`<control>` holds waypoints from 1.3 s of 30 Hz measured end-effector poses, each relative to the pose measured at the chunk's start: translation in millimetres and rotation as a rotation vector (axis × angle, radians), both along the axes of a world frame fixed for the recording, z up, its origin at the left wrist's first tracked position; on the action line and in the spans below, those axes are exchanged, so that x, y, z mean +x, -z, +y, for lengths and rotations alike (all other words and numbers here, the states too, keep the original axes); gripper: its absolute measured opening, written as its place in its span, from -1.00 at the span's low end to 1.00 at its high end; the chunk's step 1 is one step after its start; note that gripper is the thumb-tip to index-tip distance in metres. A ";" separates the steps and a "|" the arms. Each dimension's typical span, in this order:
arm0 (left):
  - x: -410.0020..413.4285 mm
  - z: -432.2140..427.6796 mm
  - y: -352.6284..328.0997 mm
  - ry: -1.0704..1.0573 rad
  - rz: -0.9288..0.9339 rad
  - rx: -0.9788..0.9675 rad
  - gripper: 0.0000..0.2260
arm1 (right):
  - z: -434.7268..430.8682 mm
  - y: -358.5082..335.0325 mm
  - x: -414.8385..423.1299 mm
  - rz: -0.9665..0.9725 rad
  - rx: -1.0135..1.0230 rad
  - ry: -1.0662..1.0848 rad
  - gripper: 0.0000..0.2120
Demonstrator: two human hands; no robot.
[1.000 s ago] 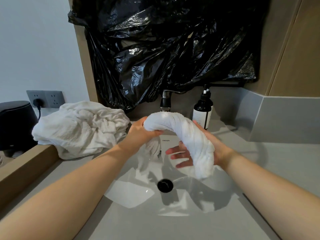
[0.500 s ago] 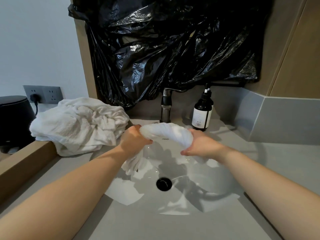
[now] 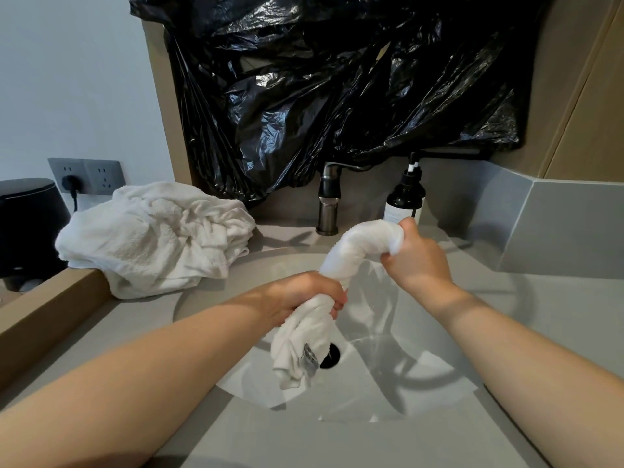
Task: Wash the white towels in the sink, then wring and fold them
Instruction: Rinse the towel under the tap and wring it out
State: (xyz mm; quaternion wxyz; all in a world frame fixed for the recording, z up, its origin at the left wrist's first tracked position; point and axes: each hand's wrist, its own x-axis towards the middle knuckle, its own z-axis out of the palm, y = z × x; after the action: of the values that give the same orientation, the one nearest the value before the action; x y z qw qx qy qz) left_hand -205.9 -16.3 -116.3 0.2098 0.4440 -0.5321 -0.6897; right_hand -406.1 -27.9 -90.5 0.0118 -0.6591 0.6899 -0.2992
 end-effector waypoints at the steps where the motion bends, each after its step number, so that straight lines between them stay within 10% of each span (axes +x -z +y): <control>1: -1.0 1.1 0.6 0.017 0.021 0.020 -0.84 | 0.5 -0.4 0.0 0.020 -0.011 -0.002 -0.70; 19: -2.4 2.5 1.8 -0.564 0.247 -0.054 -0.82 | 6.6 12.4 -7.8 -0.238 0.309 -0.172 -0.31; 33: -5.6 9.8 -3.2 -0.467 0.192 0.005 -0.82 | 1.0 15.8 -6.5 0.303 0.127 0.018 -0.49; 36: -7.1 13.3 -17.7 -0.485 0.160 -0.138 -0.87 | 5.2 5.8 -11.0 0.085 0.071 -0.024 -0.56; 39: -8.9 16.9 -39.8 -0.513 0.172 -0.317 -0.94 | 12.0 -11.6 -20.1 -0.551 0.071 -0.290 -0.37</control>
State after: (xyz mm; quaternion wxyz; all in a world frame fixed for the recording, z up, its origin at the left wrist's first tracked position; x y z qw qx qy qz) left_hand -214.8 0.6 -76.5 0.4878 0.4657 -0.4840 -0.5576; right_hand -426.3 -15.9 -78.9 0.2641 -0.6438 0.5694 -0.4376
